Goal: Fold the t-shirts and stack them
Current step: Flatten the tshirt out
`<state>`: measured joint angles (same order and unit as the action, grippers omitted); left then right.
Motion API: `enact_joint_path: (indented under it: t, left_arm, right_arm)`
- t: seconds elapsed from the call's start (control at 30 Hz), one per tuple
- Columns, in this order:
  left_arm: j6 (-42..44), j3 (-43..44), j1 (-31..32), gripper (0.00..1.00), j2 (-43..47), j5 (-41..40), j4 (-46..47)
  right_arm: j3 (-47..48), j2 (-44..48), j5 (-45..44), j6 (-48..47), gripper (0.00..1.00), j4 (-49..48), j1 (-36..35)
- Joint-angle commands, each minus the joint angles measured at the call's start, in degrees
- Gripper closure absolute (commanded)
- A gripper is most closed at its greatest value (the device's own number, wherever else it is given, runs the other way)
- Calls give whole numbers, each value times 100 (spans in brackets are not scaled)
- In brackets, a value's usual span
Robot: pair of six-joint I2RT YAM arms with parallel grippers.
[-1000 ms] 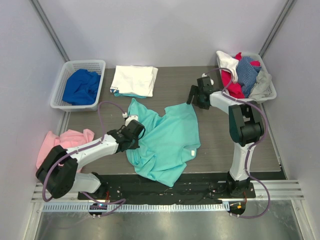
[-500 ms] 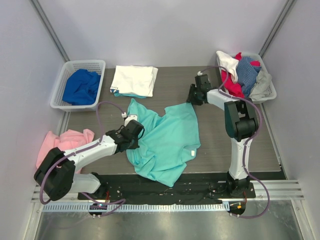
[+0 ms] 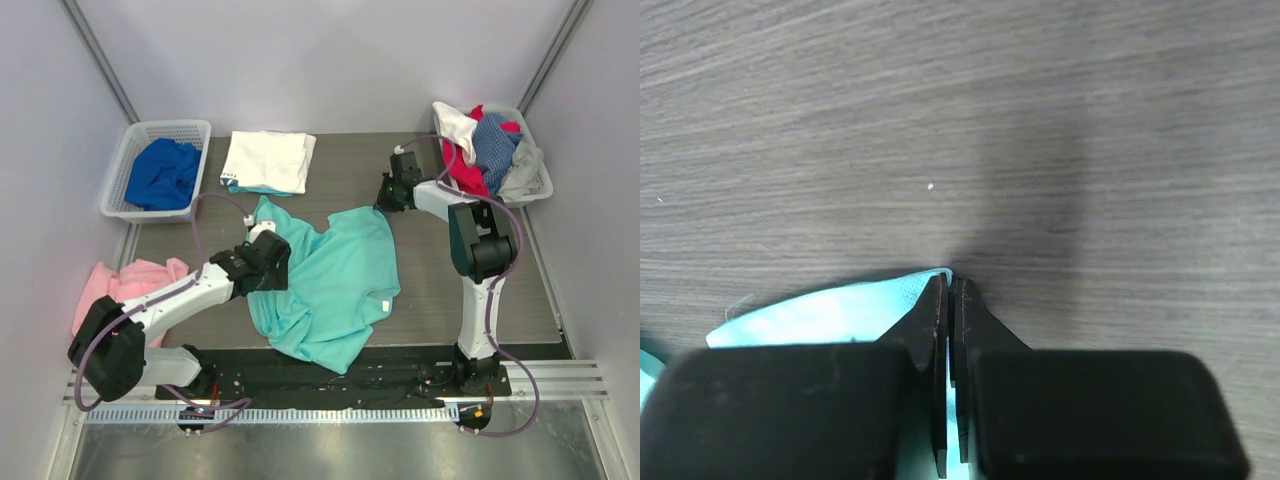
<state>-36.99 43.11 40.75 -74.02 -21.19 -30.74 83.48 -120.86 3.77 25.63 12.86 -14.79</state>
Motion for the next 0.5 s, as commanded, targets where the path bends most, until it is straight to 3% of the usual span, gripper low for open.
enact_joint_path:
  t: [0.0,0.03,0.17,0.3,0.47]
  left_arm:
    - [384,1309,12,11,256,-735,-432]
    - [482,1523,3,1,230,-911,-494]
    - [1131,2393,-128,0,-41,-1510,-329]
    - [1405,2579,-917,0,-586,-1082,103]
    - [1765,2720,-1341,0,-1473,-852,815]
  right_arm:
    - [-393,370,-157,39,99,243,-51]
    - [-438,413,-166,48,99,243,-42]
    - [-666,633,-201,91,99,243,-42]
    - [-868,774,-192,109,99,208,-42]
    - [-939,836,-158,144,99,164,-42]
